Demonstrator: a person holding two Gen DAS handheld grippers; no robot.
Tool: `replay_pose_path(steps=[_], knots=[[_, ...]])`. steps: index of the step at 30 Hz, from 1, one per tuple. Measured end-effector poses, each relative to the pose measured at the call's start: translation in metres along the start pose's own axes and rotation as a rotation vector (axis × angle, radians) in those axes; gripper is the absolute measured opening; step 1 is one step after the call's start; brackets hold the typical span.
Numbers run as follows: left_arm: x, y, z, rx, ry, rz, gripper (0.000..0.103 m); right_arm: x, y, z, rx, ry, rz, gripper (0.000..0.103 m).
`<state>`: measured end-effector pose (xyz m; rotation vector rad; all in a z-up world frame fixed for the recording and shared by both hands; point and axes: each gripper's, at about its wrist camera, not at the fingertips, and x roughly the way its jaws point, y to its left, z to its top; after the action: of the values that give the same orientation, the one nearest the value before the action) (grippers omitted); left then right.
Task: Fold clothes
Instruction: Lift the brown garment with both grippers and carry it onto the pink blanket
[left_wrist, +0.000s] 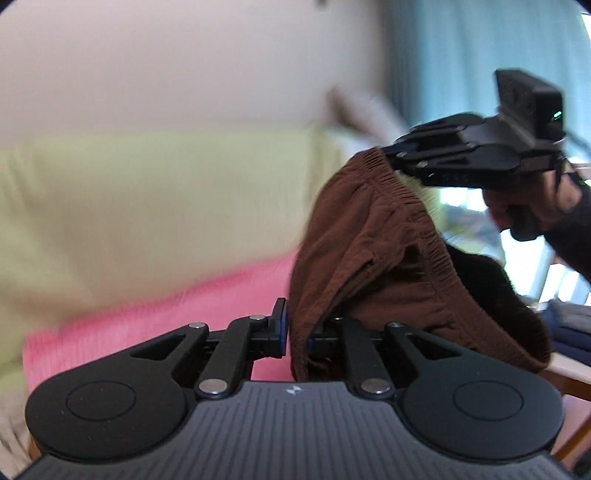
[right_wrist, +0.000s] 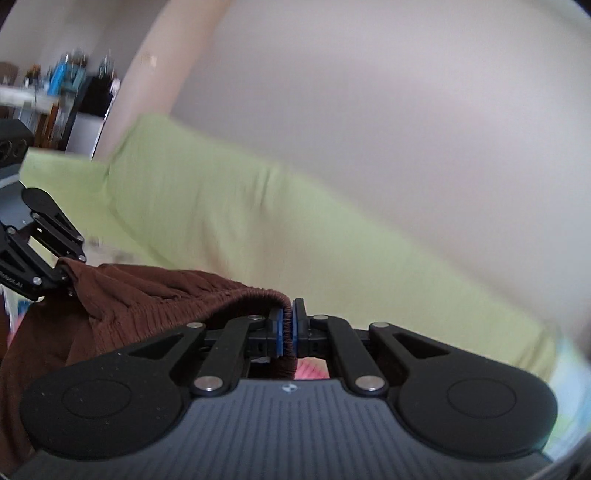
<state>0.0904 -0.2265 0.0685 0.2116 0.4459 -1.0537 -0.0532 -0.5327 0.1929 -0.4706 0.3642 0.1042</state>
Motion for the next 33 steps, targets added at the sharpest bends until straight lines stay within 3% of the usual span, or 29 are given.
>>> replay_pose_path(steps=[1,3,6,7,8,9,11,15,18,22,25,27,28,29,33], knots=[[0.014,0.009,-0.007,-0.007,0.023,0.022,0.013,0.02,-0.003,-0.009,0.014,0.023,0.019,0.001],[0.053,0.03,-0.03,-0.014,0.079,0.068,0.013,0.099,-0.01,-0.045,0.067,0.117,0.081,0.002],[0.115,0.027,-0.035,-0.011,0.15,0.115,0.014,0.189,0.004,-0.088,0.119,0.214,0.136,0.003],[0.138,0.029,-0.045,0.012,0.188,0.152,0.021,0.208,0.005,-0.099,0.134,0.241,0.149,0.003],[0.152,0.037,-0.052,0.038,0.216,0.191,0.039,0.228,0.006,-0.11,0.148,0.269,0.163,0.006],[0.158,0.039,-0.056,0.055,0.226,0.214,0.046,0.236,0.005,-0.123,0.174,0.282,0.179,0.013],[0.162,0.037,-0.061,0.099,0.226,0.239,0.054,0.239,0.0,-0.135,0.257,0.273,0.208,0.026],[0.151,0.041,-0.053,0.25,0.162,0.227,0.055,0.189,-0.018,-0.152,0.409,0.2,0.211,0.028],[0.153,0.036,-0.035,0.366,0.116,0.173,0.065,0.151,-0.011,-0.165,0.373,0.185,0.209,0.028],[0.172,0.003,-0.023,0.569,0.145,0.114,0.07,0.108,0.016,-0.186,0.204,0.286,0.227,0.031],[0.201,-0.008,-0.028,0.653,0.226,0.087,0.069,0.096,0.037,-0.199,0.113,0.328,0.247,0.033],[0.22,-0.012,-0.035,0.693,0.292,0.056,0.054,0.097,0.048,-0.201,0.052,0.323,0.261,0.04],[0.226,-0.011,-0.039,0.699,0.313,0.043,0.03,0.098,0.052,-0.203,0.0,0.321,0.272,0.042],[0.232,-0.01,-0.043,0.706,0.334,0.031,0.018,0.099,0.056,-0.204,-0.052,0.319,0.283,0.044],[0.234,0.003,-0.041,0.632,0.3,0.005,0.013,0.108,0.066,-0.207,-0.188,0.332,0.312,0.04]])
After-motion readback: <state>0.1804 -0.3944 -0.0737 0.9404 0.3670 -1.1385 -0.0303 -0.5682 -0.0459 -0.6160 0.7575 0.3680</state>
